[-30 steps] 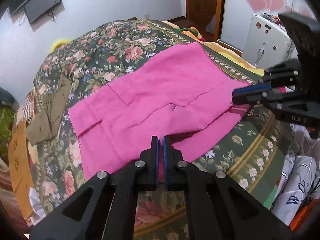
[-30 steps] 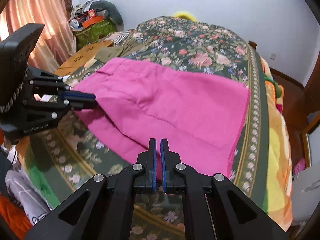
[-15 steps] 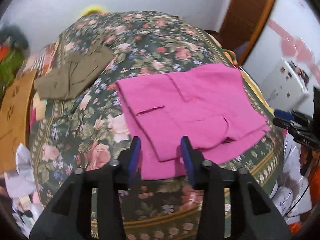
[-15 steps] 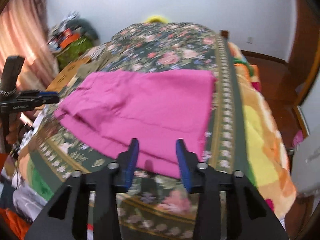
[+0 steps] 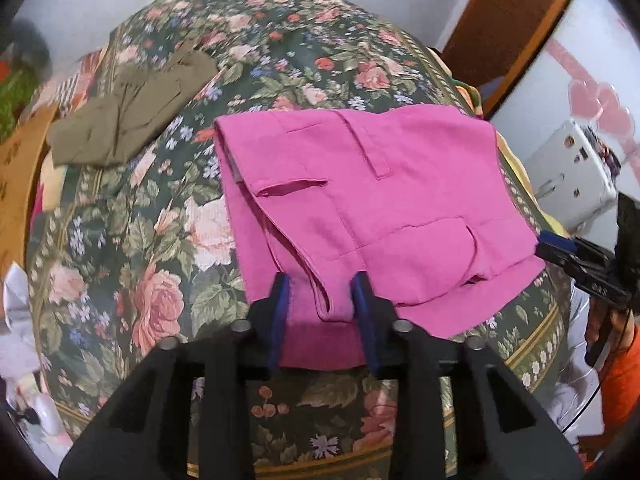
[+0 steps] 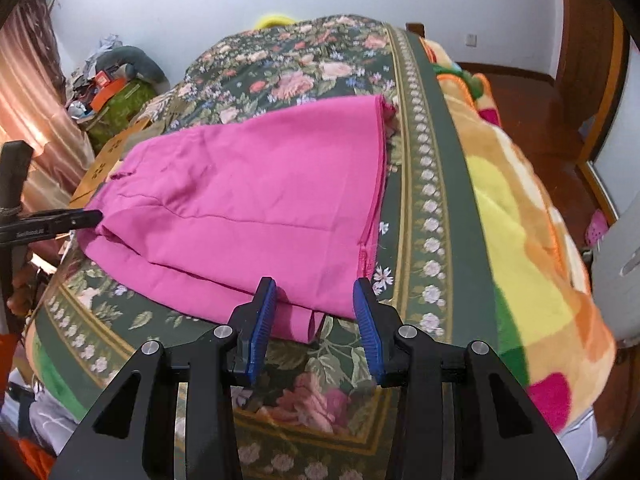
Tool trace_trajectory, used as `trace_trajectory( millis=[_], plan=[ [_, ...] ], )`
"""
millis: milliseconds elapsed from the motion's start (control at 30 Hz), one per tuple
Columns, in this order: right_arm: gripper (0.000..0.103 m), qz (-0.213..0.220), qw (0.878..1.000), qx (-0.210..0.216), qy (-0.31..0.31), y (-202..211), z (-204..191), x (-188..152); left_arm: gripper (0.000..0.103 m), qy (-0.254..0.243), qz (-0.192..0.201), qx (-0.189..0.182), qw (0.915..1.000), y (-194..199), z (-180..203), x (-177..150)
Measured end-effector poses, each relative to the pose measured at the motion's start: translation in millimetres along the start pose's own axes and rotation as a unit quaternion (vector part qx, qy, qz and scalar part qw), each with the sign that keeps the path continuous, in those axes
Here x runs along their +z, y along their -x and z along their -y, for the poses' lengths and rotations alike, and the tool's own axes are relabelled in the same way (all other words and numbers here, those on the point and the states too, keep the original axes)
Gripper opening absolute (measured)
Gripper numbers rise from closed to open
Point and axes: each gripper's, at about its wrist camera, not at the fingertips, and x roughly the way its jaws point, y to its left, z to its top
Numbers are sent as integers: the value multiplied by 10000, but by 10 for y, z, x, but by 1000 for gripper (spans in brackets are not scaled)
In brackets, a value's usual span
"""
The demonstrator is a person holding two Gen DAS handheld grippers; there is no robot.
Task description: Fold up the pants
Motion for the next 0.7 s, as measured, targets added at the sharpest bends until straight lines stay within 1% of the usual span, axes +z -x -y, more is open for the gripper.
trace_trajectory(
  millis=[67, 167, 333, 500, 533, 567, 633, 667, 700],
  plan=[
    [36, -123, 9999, 42, -18, -87, 17, -2, 23, -147, 38, 110, 9998, 12, 56, -2],
    [36, -94, 9999, 100, -62, -107, 48, -10, 21, -268, 101, 222, 9993, 28, 99, 6],
    [36, -91, 9997, -145, -170, -13, 128, -17, 19, -280, 231, 278, 9990, 98, 114, 57],
    [36, -96, 9995, -21, -287, -35, 175, -56, 19, -313, 287, 321, 9986, 118, 138, 89],
    [29, -54, 9996, 0, -265, -37, 161, -54, 19, -317, 284, 334, 9985, 112, 139, 87],
    [16, 3, 9997, 81, -224, -36, 139, -56, 19, -314, 275, 341, 9985, 105, 137, 82],
    [8, 61, 9997, 210, -148, -51, 84, -42, 19, -308, 271, 359, 9985, 110, 135, 80],
    [6, 128, 9997, 189, -34, -39, 45, -41, 19, -310, 277, 358, 9985, 120, 137, 85],
    [6, 169, 9997, 145, 65, -29, 8, -30, 19, -327, 286, 368, 9984, 138, 141, 91]
  ],
)
